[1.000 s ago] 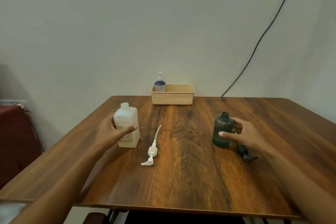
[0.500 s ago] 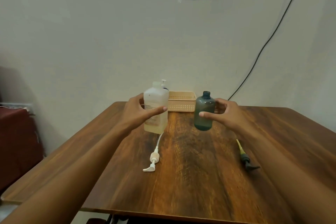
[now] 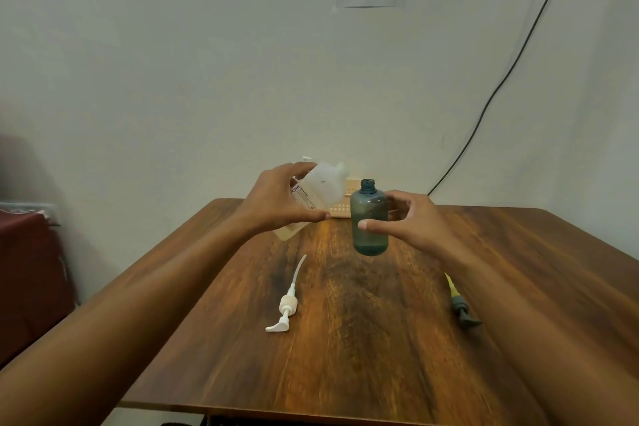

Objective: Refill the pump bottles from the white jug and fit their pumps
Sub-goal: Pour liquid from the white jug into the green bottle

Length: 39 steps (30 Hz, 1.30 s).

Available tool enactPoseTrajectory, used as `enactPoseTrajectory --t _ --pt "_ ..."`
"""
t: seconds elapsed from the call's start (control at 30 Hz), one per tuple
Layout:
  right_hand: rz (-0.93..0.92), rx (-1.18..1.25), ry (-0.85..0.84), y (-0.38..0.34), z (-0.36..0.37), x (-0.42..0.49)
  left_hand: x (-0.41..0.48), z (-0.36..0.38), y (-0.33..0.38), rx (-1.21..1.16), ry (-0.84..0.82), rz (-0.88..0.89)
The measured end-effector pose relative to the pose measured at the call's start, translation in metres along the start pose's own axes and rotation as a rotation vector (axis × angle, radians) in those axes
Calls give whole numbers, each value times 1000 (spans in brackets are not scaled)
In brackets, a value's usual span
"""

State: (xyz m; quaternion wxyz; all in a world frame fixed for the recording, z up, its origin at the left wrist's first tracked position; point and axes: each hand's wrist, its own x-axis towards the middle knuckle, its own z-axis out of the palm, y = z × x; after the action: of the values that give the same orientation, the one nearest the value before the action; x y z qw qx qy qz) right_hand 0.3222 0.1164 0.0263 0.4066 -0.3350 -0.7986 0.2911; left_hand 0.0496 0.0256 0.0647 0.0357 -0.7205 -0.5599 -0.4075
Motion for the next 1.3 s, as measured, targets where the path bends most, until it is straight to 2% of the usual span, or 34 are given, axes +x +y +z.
enactPoseTrajectory --t 0.3,1.3 --pt "3 -31 -4 -3 3 -3 12 -8 11 229 -78 83" --pt "30 -34 -33 -6 5 -14 31 -26 29 602 -218 158"
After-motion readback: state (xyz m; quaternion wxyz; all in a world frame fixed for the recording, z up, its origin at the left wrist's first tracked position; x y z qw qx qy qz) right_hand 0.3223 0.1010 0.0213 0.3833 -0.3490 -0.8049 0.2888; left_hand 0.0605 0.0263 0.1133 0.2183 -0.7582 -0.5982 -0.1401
